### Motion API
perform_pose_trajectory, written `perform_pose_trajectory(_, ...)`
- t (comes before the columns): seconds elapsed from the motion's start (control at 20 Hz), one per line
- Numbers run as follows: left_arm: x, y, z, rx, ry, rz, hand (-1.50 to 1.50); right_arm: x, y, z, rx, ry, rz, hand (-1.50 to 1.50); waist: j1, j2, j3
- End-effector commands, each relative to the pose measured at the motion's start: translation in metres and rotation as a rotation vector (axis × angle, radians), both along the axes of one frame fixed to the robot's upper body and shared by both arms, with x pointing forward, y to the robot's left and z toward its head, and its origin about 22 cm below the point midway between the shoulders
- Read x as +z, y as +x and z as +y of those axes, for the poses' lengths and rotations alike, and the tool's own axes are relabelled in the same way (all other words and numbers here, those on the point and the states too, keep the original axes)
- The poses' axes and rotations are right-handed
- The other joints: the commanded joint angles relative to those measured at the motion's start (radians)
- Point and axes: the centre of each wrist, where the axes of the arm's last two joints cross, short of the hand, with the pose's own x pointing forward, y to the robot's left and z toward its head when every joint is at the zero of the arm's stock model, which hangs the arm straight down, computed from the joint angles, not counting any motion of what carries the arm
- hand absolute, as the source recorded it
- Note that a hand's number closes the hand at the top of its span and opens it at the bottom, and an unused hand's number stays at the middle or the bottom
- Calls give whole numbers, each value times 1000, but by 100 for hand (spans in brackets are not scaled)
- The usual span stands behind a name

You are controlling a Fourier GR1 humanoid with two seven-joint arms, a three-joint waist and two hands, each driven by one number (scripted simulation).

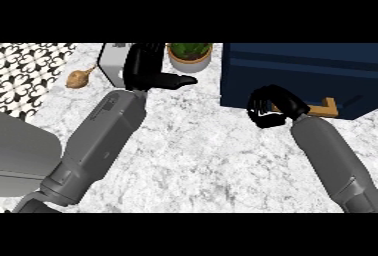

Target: Pick up the cup, place it into the drawer and close the drawer

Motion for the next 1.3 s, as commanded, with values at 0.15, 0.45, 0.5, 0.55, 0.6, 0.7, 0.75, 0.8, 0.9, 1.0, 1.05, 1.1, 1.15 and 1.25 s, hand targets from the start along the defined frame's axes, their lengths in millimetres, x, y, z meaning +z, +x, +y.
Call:
perform_pose_trajectory(0.15, -2, -4, 25, -28, 3, -6, -150, 55, 36, -41, -140, 66, -127, 150, 36, 18, 2)
perform_pose_trajectory(0.45, -8, -9, 32, -58, 26, 2, -150, 82, 47, -45, -204, 117, -126, 150, 69, 21, 1)
perform_pose_trajectory(0.5, -12, -11, 31, -58, 10, 1, -150, 92, 47, -54, -207, 127, -144, 150, 73, 30, 0)
perform_pose_trajectory(0.55, -11, -11, 29, -79, 14, 0, -150, 88, 48, -45, -209, 142, -136, 150, 73, 22, 0)
perform_pose_trajectory(0.6, -5, -8, 34, -77, 13, 1, -150, 93, 49, -46, -203, 141, -138, 150, 87, 25, 0)
perform_pose_trajectory(0.7, -15, -13, 34, -82, 9, 15, -150, 99, 47, -59, -209, 151, -142, 150, 88, 27, -1)
perform_pose_trajectory(0.75, -7, -11, 31, -84, 14, -2, -150, 103, 48, -59, -207, 164, -145, 150, 87, 24, 0)
perform_pose_trajectory(0.8, -9, -12, 32, -87, 14, -2, -150, 102, 47, -63, -207, 167, -139, 150, 90, 25, 0)
perform_pose_trajectory(0.9, -10, -12, 33, -94, -7, 4, -150, 105, 46, -65, -199, 190, -135, 150, 96, 28, 0)
perform_pose_trajectory(1.0, -13, -14, 38, -92, 1, 8, -150, 106, 44, -69, -197, 208, -144, 150, 101, 30, 0)
perform_pose_trajectory(1.05, -11, -13, 32, -99, -20, 7, -150, 113, 45, -69, -183, 205, -147, 150, 97, 30, -1)
perform_pose_trajectory(1.1, -13, -15, 36, -104, -12, 12, -150, 110, 42, -78, -187, 208, -138, 150, 102, 29, 0)
perform_pose_trajectory(1.15, -16, -16, 35, -109, -12, 7, -150, 114, 43, -75, -183, 207, -138, 150, 102, 29, -2)
perform_pose_trajectory(1.25, -19, -18, 39, -109, -14, 14, -150, 104, 41, -74, -188, 226, -122, 150, 116, 28, -1)
